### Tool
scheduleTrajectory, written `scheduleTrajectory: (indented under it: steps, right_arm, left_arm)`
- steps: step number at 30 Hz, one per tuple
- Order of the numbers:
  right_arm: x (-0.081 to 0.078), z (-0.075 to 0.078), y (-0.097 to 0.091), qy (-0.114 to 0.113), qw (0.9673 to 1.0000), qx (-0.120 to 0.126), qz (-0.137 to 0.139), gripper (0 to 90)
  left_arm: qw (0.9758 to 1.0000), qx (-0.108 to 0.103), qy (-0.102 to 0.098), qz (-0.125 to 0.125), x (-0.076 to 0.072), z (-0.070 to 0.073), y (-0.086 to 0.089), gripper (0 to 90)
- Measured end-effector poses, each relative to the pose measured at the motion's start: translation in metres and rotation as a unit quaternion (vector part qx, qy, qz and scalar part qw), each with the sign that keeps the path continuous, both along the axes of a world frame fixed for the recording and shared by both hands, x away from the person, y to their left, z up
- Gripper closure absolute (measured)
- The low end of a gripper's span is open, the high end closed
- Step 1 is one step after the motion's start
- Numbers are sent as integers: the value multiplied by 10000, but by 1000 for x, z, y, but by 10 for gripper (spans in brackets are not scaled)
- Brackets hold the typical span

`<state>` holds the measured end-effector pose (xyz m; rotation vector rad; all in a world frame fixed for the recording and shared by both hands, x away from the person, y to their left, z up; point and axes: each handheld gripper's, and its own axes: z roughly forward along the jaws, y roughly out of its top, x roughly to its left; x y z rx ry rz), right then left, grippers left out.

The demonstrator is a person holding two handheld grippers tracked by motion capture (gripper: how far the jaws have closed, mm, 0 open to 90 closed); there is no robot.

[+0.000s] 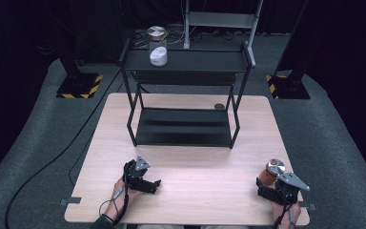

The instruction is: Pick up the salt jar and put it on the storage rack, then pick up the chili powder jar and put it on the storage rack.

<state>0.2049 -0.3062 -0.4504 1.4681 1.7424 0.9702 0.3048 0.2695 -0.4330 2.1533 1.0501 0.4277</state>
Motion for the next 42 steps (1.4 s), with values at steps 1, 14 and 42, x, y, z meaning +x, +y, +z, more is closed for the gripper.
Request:
scheduleTrajectory:
  steps: [1,14,42]
  right_arm:
    - [0,0,0,3,10000,-4,5,0]
    - [0,0,0,7,10000,-16,9,0]
    - [1,1,5,33,9999,-109,-66,0]
  left_arm:
    - [10000,-7,-10,9,-1,0,0,0]
    - [9999,-55,-64,73,-4,-3,0,0]
    - [9999,-63,-67,85,-4,-3,0,0]
